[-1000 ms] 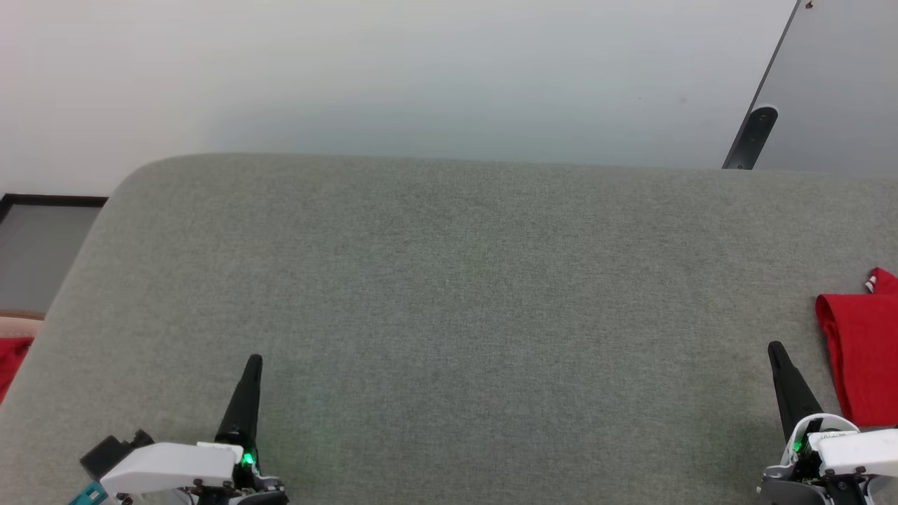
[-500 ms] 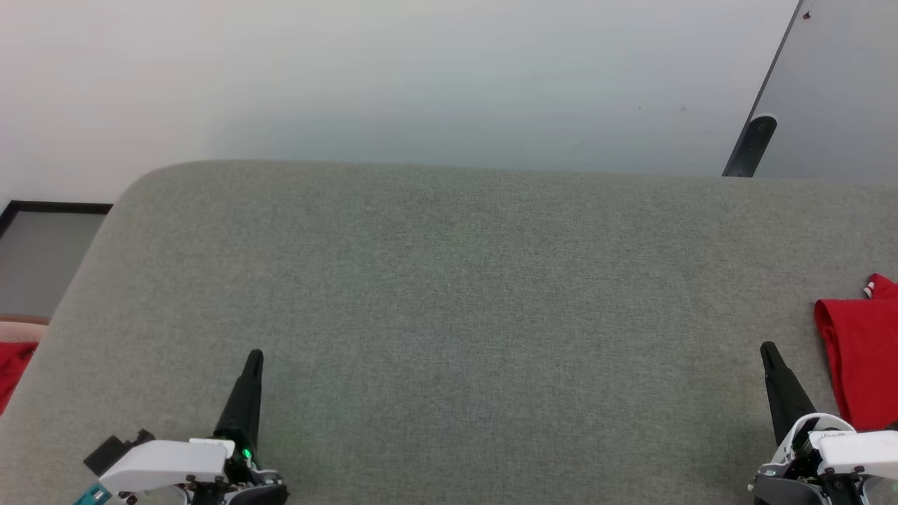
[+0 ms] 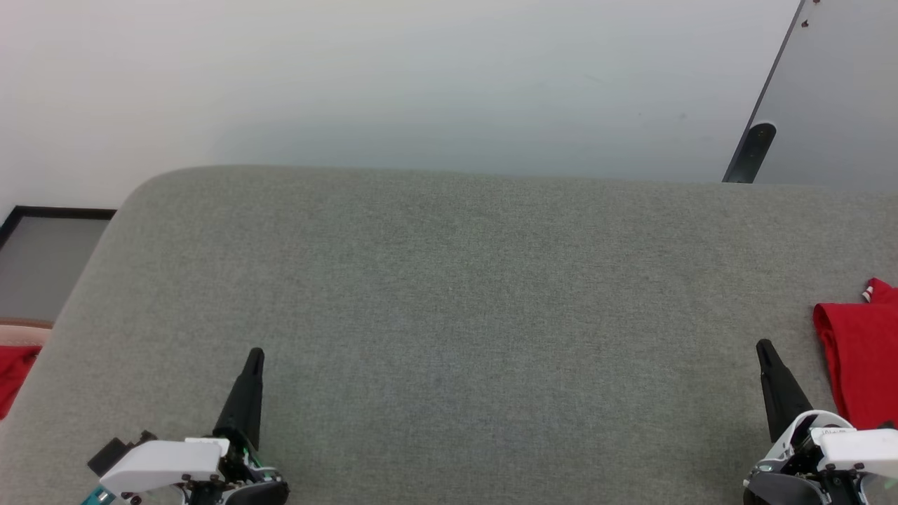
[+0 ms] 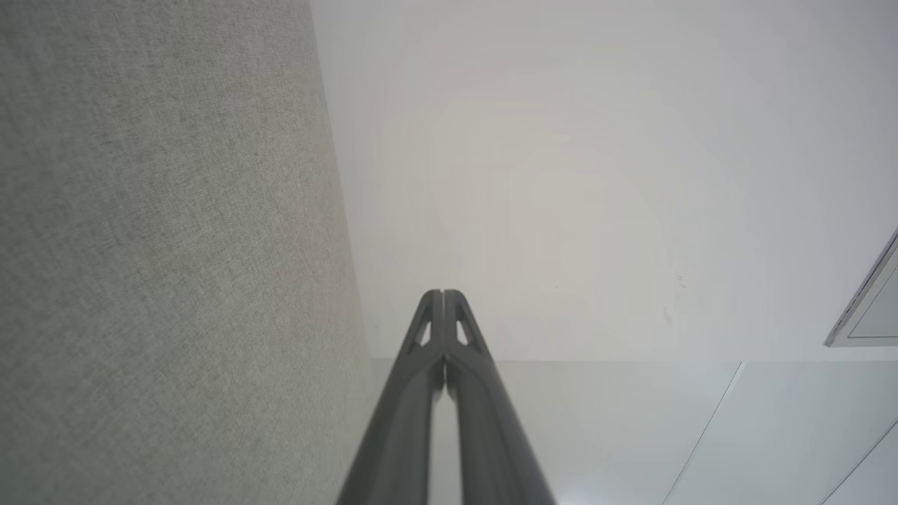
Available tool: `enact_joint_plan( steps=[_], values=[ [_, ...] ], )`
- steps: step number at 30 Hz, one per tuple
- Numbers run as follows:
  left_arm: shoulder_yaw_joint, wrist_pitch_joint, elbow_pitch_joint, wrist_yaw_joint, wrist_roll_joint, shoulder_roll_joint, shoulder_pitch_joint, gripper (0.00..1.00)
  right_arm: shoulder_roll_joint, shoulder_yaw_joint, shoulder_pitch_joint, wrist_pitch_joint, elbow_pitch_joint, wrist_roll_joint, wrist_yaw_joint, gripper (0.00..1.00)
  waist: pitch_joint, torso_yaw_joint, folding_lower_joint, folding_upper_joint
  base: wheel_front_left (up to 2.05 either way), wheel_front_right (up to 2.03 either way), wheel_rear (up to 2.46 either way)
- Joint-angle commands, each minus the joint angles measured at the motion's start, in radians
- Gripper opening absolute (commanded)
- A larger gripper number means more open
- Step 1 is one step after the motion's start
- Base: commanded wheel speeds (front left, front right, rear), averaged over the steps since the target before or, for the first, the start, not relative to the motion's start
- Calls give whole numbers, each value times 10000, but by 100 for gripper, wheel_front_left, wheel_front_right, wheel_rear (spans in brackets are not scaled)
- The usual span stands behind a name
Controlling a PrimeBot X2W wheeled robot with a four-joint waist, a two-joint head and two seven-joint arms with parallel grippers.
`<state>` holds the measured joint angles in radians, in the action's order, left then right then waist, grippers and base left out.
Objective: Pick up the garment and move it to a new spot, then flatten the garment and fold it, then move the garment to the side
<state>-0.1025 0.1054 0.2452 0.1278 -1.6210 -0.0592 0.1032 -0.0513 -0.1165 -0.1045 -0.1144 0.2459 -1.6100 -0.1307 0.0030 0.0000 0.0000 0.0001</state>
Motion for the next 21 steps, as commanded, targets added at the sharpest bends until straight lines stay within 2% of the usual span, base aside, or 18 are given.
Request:
enact_joint_plan(
  steps=[1, 21],
  values=[
    [-21, 26, 18, 60, -21, 24, 91, 0, 37, 39, -62, -7, 11, -42, 0, 0, 1, 0, 0, -1, 0, 0, 0],
    [-51, 57, 19, 60, 15, 43, 94, 0, 37, 37, -54, -8, 11, -40, 0, 0, 1, 0, 0, -1, 0, 0, 0]
  ],
)
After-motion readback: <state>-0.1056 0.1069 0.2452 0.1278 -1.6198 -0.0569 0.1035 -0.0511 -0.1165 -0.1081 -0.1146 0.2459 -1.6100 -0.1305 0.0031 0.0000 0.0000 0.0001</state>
